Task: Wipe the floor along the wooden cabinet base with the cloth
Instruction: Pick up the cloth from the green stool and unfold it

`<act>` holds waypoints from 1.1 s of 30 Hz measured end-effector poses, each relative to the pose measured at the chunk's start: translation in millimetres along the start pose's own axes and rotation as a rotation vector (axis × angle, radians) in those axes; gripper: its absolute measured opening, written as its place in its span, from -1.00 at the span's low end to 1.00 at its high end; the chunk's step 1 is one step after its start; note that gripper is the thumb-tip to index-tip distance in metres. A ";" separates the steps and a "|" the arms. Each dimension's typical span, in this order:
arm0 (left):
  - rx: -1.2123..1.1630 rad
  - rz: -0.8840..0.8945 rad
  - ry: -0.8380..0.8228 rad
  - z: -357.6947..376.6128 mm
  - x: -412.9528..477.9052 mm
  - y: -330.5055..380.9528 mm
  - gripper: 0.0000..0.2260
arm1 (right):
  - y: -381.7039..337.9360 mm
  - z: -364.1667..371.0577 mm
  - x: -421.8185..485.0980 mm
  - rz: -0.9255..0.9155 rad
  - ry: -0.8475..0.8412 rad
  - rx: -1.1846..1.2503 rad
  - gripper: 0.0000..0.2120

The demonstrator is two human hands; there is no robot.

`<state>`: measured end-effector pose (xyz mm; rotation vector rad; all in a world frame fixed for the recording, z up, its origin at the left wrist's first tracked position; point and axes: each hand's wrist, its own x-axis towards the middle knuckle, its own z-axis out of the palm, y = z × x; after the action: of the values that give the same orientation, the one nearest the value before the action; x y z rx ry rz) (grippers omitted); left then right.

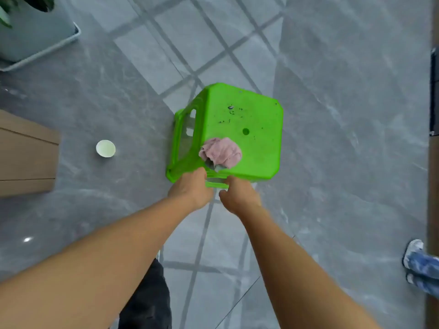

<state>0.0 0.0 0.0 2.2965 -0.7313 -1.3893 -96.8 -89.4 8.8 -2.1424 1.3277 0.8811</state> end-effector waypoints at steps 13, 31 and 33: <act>-0.173 0.349 0.363 20.2 100.9 -31.2 -0.59 | -2.0 35.3 90.7 -0.212 0.561 0.442 -0.59; -1.517 -0.484 0.251 23.8 11.1 -384.6 -0.82 | -191.6 250.1 82.7 0.191 -0.546 1.282 -0.71; -1.594 -0.511 0.287 39.2 10.2 -431.2 -0.73 | -205.3 295.5 98.9 0.216 -0.576 1.232 -0.68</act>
<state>74.4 338.4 -259.8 1.2259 0.8802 -1.0244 40.0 137.1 -254.3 -0.7434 1.2628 0.4498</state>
